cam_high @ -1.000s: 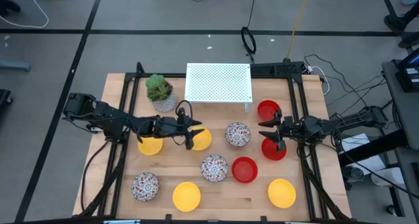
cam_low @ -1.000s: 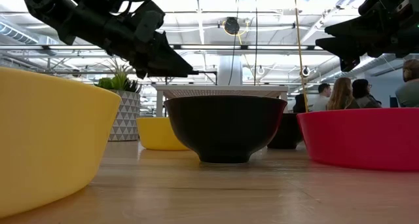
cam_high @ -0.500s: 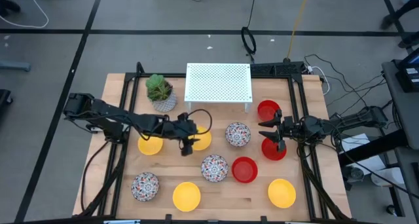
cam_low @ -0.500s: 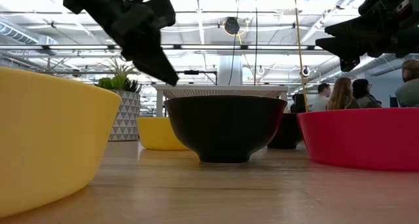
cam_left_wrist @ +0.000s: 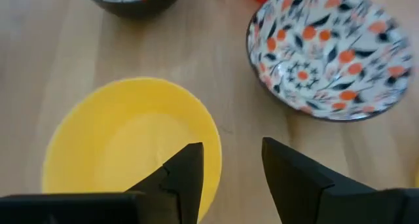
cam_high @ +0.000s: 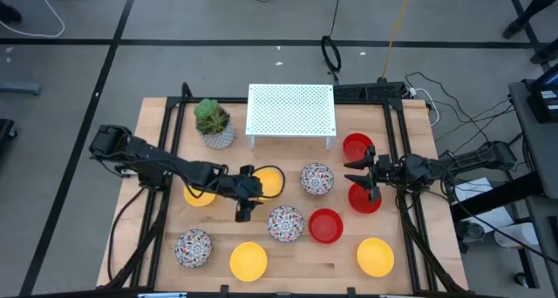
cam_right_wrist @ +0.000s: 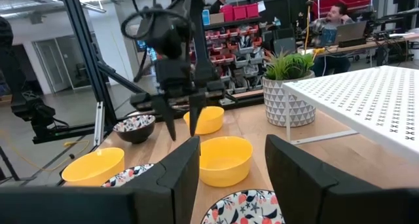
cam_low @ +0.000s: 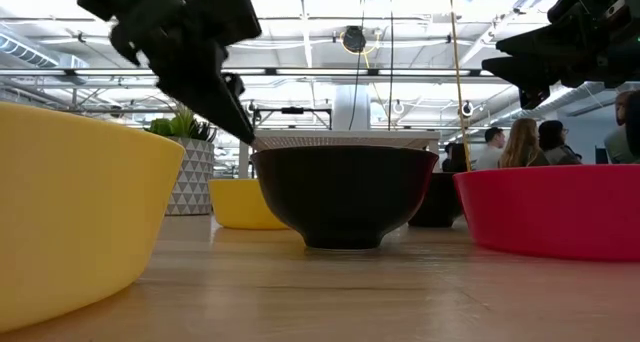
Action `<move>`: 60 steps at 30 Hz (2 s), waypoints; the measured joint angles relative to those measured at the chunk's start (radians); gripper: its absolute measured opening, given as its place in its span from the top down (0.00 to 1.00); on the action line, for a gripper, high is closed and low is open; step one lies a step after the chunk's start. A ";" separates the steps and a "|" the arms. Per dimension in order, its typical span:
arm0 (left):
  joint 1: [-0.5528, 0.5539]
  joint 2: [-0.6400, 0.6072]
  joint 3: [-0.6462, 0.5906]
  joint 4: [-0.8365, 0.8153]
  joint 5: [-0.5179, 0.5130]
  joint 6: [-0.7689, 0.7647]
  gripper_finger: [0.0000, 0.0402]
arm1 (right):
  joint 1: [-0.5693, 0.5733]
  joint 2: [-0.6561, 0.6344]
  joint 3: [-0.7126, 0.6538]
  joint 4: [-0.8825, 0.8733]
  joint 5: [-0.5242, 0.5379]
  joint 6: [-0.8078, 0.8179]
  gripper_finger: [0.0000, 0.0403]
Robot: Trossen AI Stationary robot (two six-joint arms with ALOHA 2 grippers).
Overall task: Pick & Place Mini bowls
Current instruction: Put the yellow bowl on the shelf
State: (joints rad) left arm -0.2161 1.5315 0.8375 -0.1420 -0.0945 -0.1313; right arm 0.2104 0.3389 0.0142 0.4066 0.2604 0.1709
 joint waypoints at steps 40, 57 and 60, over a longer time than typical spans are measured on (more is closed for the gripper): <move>0.092 0.063 0.245 -0.038 -0.245 0.448 0.97 | 0.000 0.000 0.000 -0.001 0.000 0.000 0.60; 0.594 0.066 0.524 -0.389 -0.051 0.410 0.95 | 0.000 0.000 0.000 0.000 0.000 0.000 0.60; 0.643 0.076 0.524 -0.406 -0.029 0.391 0.96 | 0.000 0.000 0.000 -0.001 0.000 0.000 0.60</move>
State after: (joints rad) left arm 0.4271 1.6071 1.3618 -0.5485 -0.1234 0.2598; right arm 0.2104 0.3386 0.0143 0.4061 0.2604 0.1707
